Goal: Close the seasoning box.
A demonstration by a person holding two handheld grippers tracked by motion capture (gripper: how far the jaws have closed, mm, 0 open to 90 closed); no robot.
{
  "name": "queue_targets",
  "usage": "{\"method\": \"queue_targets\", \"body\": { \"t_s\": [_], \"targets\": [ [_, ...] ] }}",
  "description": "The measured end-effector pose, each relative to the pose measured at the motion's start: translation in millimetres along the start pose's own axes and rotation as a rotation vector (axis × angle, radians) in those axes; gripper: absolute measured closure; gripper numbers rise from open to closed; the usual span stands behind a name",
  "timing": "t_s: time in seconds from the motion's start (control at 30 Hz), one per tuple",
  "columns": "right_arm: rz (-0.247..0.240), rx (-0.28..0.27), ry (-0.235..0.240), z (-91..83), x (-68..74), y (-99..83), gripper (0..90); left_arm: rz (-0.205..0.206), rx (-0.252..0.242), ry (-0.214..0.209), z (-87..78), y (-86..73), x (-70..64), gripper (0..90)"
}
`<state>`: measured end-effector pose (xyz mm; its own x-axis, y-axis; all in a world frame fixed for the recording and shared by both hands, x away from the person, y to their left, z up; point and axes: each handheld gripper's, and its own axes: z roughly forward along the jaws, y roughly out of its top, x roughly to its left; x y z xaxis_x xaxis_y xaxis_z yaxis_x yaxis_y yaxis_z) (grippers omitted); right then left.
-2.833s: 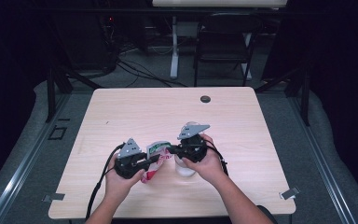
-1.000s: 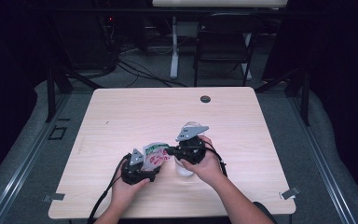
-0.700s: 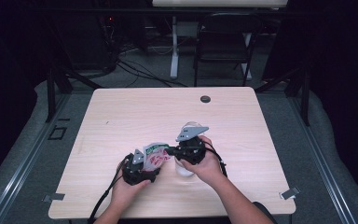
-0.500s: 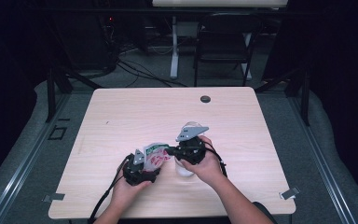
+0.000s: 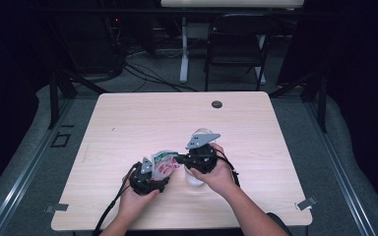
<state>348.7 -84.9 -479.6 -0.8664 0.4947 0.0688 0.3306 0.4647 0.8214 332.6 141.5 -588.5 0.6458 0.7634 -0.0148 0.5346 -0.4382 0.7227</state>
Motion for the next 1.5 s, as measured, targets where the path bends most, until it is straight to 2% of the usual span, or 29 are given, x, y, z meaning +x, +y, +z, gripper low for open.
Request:
{"method": "queue_targets", "body": {
  "t_s": [0.4, 0.63, 1.5],
  "targets": [
    [0.0, -0.002, 0.0, -0.6, 0.9, 0.4, 90.0, -0.012, -0.012, 0.019, -2.2, -0.8, 1.1, 42.6],
    [0.001, -0.008, 0.003, -0.2, 1.8, 0.1, 90.0, -0.017, -0.02, 0.023, -2.7, -1.3, 1.7, 47.2],
    [0.001, -0.013, 0.001, -0.5, 2.6, 0.0, 90.0, -0.026, -0.035, 0.02, -4.0, -1.6, 3.4, 52.8]
  ]
}}
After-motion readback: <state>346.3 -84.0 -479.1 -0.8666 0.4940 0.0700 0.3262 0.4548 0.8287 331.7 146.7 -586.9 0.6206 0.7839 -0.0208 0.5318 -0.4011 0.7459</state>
